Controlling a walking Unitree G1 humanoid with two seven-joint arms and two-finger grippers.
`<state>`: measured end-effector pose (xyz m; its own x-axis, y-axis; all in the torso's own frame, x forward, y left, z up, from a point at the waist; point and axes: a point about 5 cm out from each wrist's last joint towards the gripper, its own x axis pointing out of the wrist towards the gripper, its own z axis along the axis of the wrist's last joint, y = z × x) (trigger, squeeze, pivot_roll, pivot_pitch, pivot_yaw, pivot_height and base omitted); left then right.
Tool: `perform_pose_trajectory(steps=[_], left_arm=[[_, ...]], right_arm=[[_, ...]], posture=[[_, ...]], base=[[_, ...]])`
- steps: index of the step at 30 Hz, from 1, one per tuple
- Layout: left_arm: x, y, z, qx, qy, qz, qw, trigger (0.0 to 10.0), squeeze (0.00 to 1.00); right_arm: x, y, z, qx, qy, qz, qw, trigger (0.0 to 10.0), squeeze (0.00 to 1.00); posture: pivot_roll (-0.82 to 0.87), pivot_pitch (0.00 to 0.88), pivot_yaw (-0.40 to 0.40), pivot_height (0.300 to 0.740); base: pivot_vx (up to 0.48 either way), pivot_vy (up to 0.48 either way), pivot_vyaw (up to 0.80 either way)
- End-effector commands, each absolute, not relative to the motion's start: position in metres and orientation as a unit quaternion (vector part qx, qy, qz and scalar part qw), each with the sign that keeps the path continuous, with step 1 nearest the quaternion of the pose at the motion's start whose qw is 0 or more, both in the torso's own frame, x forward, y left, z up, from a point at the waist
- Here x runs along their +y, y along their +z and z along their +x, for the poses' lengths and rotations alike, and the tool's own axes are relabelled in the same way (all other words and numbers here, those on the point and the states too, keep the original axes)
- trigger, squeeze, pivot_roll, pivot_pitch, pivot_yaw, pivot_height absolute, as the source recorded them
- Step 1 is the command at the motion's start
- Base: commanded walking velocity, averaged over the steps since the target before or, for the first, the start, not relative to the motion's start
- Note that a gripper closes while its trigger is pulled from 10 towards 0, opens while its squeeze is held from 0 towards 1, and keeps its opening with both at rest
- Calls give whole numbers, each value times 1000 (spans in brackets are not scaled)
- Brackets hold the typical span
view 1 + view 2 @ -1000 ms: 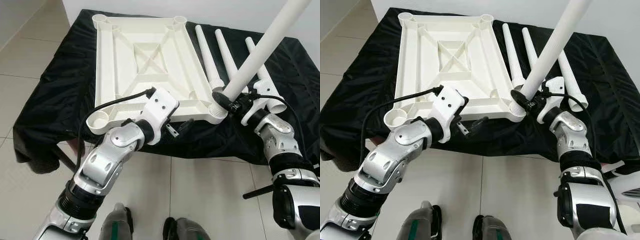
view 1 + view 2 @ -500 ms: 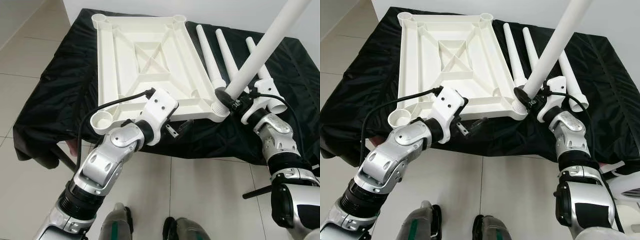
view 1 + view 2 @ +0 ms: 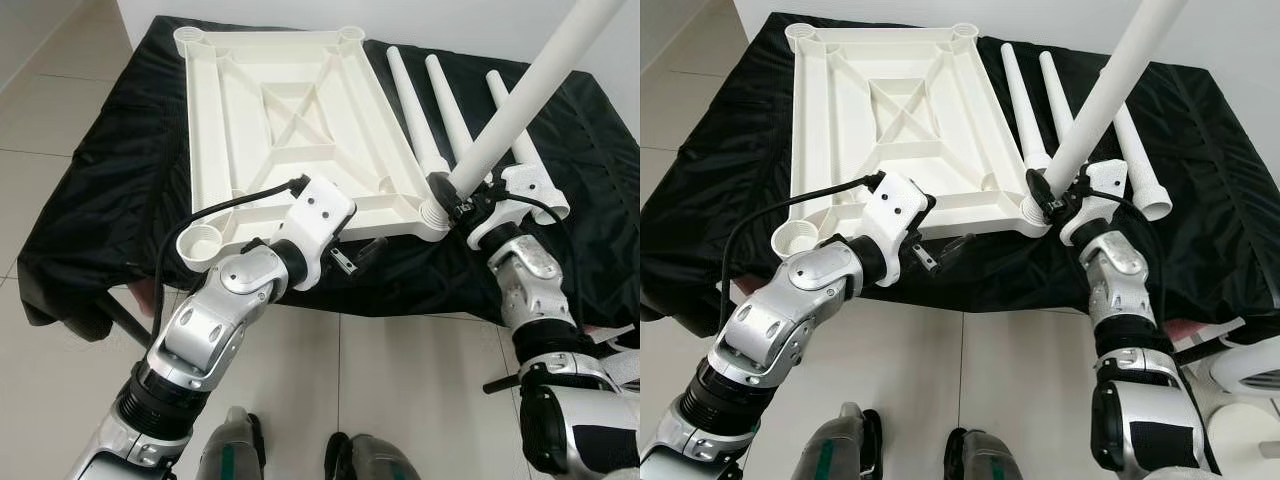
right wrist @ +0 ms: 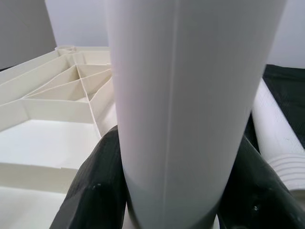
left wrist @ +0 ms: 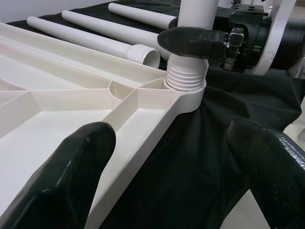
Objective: Building children table
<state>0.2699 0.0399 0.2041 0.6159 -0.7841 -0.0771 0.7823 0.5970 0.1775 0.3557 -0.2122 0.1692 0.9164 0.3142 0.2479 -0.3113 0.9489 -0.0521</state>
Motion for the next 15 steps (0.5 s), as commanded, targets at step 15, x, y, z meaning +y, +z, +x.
perform_pose_trajectory(steps=[15], left_arm=[[39, 204, 266, -3, -448, 92, 889, 10000, 0]], right_arm=[[-182, 153, 347, -127, 49, 2, 991, 10000, 0]], posture=[[101, 129, -63, 740]], base=[[0, 0, 0]])
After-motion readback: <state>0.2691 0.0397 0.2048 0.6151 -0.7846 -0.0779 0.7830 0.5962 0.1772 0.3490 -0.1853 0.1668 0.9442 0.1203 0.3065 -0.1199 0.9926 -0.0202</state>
